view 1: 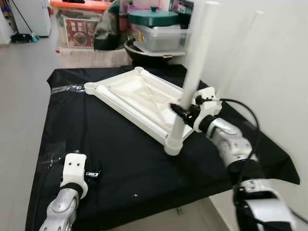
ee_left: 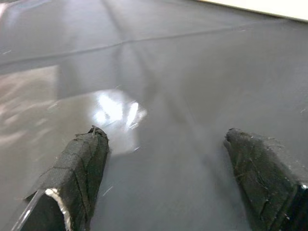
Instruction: Building children table
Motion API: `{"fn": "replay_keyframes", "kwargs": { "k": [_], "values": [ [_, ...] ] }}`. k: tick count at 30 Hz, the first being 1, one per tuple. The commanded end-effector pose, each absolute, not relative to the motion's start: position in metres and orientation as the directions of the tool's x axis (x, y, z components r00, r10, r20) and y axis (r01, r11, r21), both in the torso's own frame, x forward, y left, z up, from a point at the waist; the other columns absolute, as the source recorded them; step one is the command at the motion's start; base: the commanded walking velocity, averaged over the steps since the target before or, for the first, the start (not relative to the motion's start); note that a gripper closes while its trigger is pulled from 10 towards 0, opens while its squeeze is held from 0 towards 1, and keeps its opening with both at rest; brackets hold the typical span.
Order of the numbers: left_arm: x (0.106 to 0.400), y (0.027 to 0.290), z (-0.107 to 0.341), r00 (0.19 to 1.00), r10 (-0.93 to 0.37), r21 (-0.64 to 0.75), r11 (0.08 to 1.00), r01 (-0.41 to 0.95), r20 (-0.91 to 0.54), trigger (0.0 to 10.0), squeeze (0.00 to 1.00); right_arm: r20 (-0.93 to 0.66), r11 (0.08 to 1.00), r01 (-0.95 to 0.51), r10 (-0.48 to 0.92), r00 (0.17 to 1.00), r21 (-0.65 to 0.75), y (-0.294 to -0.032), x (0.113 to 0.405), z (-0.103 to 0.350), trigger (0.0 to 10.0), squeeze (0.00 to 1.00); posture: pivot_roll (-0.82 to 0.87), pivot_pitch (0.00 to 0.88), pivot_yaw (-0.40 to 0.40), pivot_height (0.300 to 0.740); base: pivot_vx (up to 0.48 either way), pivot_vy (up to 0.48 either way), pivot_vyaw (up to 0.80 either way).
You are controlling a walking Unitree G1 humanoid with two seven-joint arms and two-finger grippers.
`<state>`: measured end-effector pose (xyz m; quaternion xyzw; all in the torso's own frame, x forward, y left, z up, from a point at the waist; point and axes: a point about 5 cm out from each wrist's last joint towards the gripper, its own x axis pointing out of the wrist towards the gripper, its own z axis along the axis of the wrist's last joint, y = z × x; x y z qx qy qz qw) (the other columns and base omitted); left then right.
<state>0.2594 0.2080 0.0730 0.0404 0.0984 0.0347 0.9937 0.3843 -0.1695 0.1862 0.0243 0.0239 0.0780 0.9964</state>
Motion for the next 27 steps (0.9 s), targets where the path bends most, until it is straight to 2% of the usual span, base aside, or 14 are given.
{"fn": "replay_keyframes", "kwargs": {
  "k": [1,3,4,6,7,9,10,14,15,18,21,22,24,27],
  "values": [
    [0.250,0.210,0.054,0.953,0.088,0.091,0.994,-0.064,-0.288,10.0,0.00,-0.185,0.989,0.147,-0.148,0.972,-0.020,-0.198,0.370,0.153,0.0,0.00,0.11,0.000,-0.125,0.740,0.000,0.000,0.00],
    [0.250,0.210,0.054,0.953,0.086,0.091,0.994,-0.062,-0.289,10.0,0.00,-0.188,0.964,0.265,-0.265,0.946,-0.026,-0.193,0.354,0.148,0.0,0.00,0.11,0.000,-0.118,0.740,0.000,0.000,0.00],
    [0.250,0.210,0.054,0.953,0.086,0.091,0.994,-0.062,-0.289,10.0,0.00,-0.188,0.964,0.265,-0.265,0.946,-0.026,-0.193,0.354,0.148,0.0,0.00,0.11,0.000,-0.118,0.740,0.000,0.000,0.00],
    [0.250,0.210,0.054,0.953,0.083,0.091,0.994,-0.059,-0.292,10.0,0.00,-0.215,0.971,0.237,-0.224,0.951,0.035,-0.167,0.342,0.146,0.5,0.00,0.10,0.000,-0.116,0.740,0.000,0.000,0.00],
    [0.251,0.209,0.053,0.953,0.082,0.091,0.994,-0.057,-0.293,10.0,0.00,-0.227,0.977,0.206,-0.189,0.955,0.055,-0.157,0.340,0.146,10.0,0.00,0.09,0.000,-0.113,0.740,0.000,0.000,0.00],
    [0.251,0.209,0.053,0.953,0.081,0.091,0.994,-0.056,-0.293,10.0,0.00,-0.233,0.978,0.200,-0.181,0.955,0.062,-0.150,0.340,0.146,10.0,0.00,0.09,0.000,-0.113,0.740,0.000,0.000,0.00],
    [0.251,0.208,0.053,0.953,0.078,0.090,0.994,-0.054,-0.294,10.0,0.00,-0.182,0.978,0.182,-0.162,0.970,0.100,-0.146,0.340,0.154,10.0,1.00,0.09,0.000,-0.115,0.740,0.000,0.000,0.00],
    [0.252,0.207,0.053,0.953,0.077,0.088,0.995,-0.053,-0.293,10.0,0.00,-0.103,0.983,0.107,-0.092,0.990,0.151,-0.139,0.344,0.172,10.0,1.00,0.09,0.000,-0.116,0.740,0.000,0.000,0.00],
    [0.252,0.207,0.053,0.953,0.078,0.086,0.995,-0.055,-0.292,10.0,0.00,-0.030,0.988,-0.021,0.026,0.999,0.150,-0.142,0.354,0.193,10.0,0.00,0.10,0.000,-0.121,0.740,0.000,0.000,0.00],
    [0.252,0.207,0.053,0.953,0.079,0.085,0.995,-0.056,-0.292,10.0,0.00,-0.009,0.988,-0.074,0.076,0.997,0.138,-0.143,0.358,0.199,10.0,0.00,0.10,0.000,-0.121,0.740,0.000,0.000,0.00],
    [0.252,0.207,0.053,0.954,0.082,0.083,0.995,-0.060,-0.288,10.0,0.00,0.046,0.964,-0.193,0.188,0.981,0.182,-0.174,0.367,0.219,10.0,0.00,0.10,0.000,-0.130,0.740,0.000,0.000,0.00],
    [0.252,0.207,0.053,0.954,0.082,0.083,0.995,-0.060,-0.288,10.0,0.00,0.046,0.964,-0.193,0.188,0.981,0.182,-0.174,0.367,0.219,10.0,0.00,0.10,0.000,-0.130,0.740,0.000,0.000,0.00],
    [0.253,0.207,0.054,0.955,0.085,0.081,0.995,-0.064,-0.286,10.0,0.00,0.136,0.914,-0.374,0.355,0.925,0.157,-0.207,0.364,0.240,10.0,0.00,0.10,0.000,-0.128,0.740,0.000,0.000,0.00],
    [0.253,0.207,0.053,0.955,0.084,0.080,0.995,-0.064,-0.286,10.0,0.00,0.148,0.868,-0.486,0.471,0.870,0.099,-0.217,0.361,0.246,10.0,0.00,0.10,0.000,-0.126,0.740,0.000,0.000,0.00]
  ]
}}
